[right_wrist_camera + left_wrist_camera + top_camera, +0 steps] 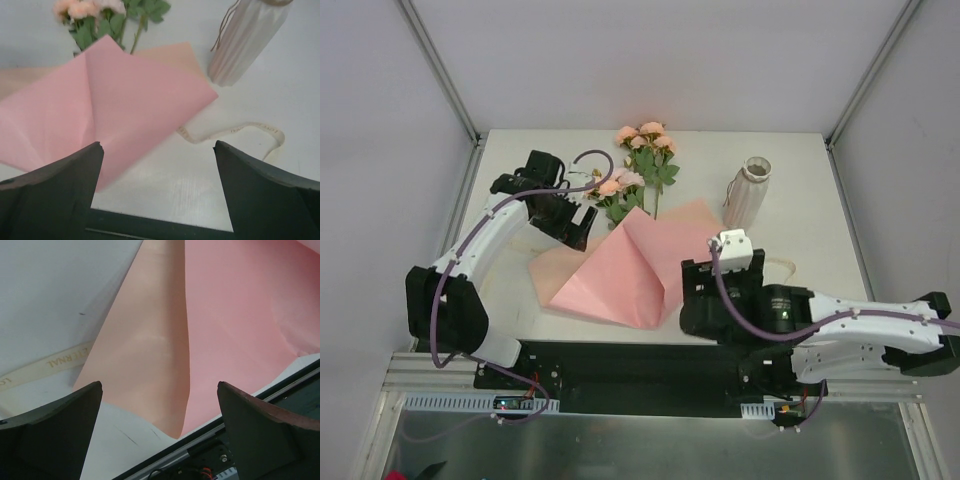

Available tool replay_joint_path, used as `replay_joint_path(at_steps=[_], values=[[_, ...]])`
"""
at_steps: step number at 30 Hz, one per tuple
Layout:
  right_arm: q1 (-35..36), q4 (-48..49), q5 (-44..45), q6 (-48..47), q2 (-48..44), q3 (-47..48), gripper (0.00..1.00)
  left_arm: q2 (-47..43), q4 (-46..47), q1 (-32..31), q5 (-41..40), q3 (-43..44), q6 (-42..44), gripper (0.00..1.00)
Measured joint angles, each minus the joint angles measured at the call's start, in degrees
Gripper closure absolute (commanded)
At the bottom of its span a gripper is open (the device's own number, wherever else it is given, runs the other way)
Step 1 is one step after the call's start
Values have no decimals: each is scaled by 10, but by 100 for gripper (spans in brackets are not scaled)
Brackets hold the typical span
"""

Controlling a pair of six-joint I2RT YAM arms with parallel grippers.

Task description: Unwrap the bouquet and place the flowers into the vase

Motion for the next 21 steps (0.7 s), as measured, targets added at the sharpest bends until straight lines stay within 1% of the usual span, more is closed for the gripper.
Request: replay_joint_path(at_steps=[2, 3, 5, 6, 7, 10, 13, 16, 18, 19, 20, 21], values=[[-70, 97, -102, -116, -50, -40, 3, 22, 4, -13, 5, 5, -4, 1], [-106, 116, -139, -150, -62, -44, 3, 31, 7, -20, 10, 8, -6, 1], [-195, 137, -214, -226, -61, -19, 3, 43, 15, -32, 26, 11, -10, 1], [-224, 144, -236, -261, -47, 7, 3, 47, 17, -36, 34, 12, -10, 1], [-245, 149, -251, -293, -28, 37, 3, 50, 21, -40, 39, 14, -11, 1], [-281, 166, -289, -374, 44, 127, 3, 65, 31, -47, 59, 18, -12, 1], [-315, 182, -320, -427, 72, 155, 3, 94, 41, -49, 76, 20, -10, 1], [-352, 192, -349, -467, 57, 155, 3, 136, 47, -50, 81, 27, -6, 1], [-369, 201, -365, -482, 37, 155, 3, 168, 53, -50, 83, 34, 0, 10], [-376, 206, -373, -489, 24, 155, 3, 184, 55, -50, 87, 39, 2, 16], [-380, 211, -381, -493, 10, 155, 3, 199, 59, -50, 91, 44, 5, 23], [-385, 215, -389, -495, -6, 155, 3, 215, 61, -50, 92, 50, 6, 35]])
